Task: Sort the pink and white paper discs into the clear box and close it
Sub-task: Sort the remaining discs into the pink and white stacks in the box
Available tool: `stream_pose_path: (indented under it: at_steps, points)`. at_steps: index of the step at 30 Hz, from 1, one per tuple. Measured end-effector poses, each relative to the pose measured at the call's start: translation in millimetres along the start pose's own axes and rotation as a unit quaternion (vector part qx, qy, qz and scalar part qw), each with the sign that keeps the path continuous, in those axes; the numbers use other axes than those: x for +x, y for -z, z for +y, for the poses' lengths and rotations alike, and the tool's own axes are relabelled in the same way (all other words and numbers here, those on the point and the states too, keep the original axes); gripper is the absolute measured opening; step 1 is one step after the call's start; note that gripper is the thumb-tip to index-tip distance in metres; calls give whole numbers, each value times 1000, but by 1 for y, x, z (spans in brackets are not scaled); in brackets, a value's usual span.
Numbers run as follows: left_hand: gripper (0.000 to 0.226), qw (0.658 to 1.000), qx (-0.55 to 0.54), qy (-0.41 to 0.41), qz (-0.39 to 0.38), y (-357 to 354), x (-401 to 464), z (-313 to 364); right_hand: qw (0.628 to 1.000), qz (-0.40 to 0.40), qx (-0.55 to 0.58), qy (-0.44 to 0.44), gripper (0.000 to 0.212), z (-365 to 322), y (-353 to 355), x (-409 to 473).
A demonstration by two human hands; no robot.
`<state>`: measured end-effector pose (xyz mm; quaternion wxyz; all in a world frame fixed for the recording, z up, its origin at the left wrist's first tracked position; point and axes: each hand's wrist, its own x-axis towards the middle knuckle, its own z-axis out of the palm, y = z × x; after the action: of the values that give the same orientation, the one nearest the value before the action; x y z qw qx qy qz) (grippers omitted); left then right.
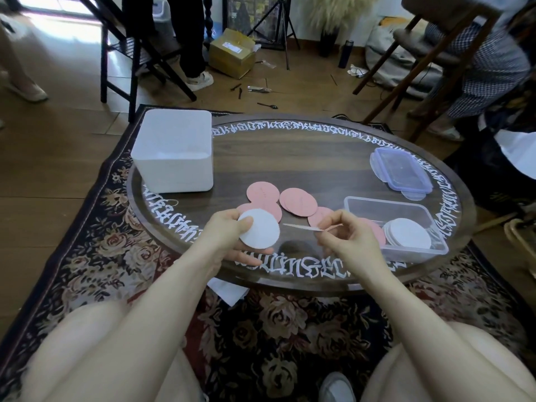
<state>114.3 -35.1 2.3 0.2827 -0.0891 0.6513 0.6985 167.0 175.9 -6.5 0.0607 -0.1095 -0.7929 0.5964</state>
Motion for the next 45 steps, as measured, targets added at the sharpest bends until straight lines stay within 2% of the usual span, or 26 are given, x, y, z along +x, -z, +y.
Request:
stream_pose_path:
  at_steps: [5,9,12,18,21,24,26,27,31,34,36,42,44,45]
  points:
    - [27,998,-48,20,-35,-11,-3,-3,998,11,8,63,28,1,-1,-1]
    - [22,996,-73,-3,-50,-16,-4,-3,995,-8,-3,97,15,-2,-3,-2]
    - [25,995,-80,-5,-53,-17,-3,-4,993,-21,-13,116,29,0,-1,-1]
    - [31,994,-51,-42,-83,-19,-6,-5,989,-64,-36,125,26,-1,-6,-5]
    - [38,995,-49,-57,-69,-19,-5,-4,988,-64,-45,133,37,3,-5,-4]
    - [39,995,-49,-71,-54,-19,-4,-5,994,-21,-20,106,36,4,-7,-3]
    - [37,995,-28,-85,-51,-19,-3,-5,998,3,32,52,16,2,-7,-1]
    - [36,994,-15,-92,-54,-19,-4,-6,998,-2,54,26,8,1,-6,0]
    - [31,988,47,-136,-54,-21,-4,-7,995,-89,37,7,9,5,-5,-1]
    - [22,962,181,-202,-4,-22,-1,-12,994,-108,22,6,4,7,-6,-2]
    - [12,938,254,-234,13,-23,1,-16,994,-107,6,7,10,6,-6,-2]
    - [7,903,349,-248,-25,-27,-1,-17,993,-110,-31,12,11,9,-8,-3]
    - [3,864,426,-268,-11,-28,-2,-19,992,-102,-73,24,10,10,-8,-3]
    - [4,824,481,-298,12,-28,-1,-21,989,-97,-104,32,11,12,-8,-3]
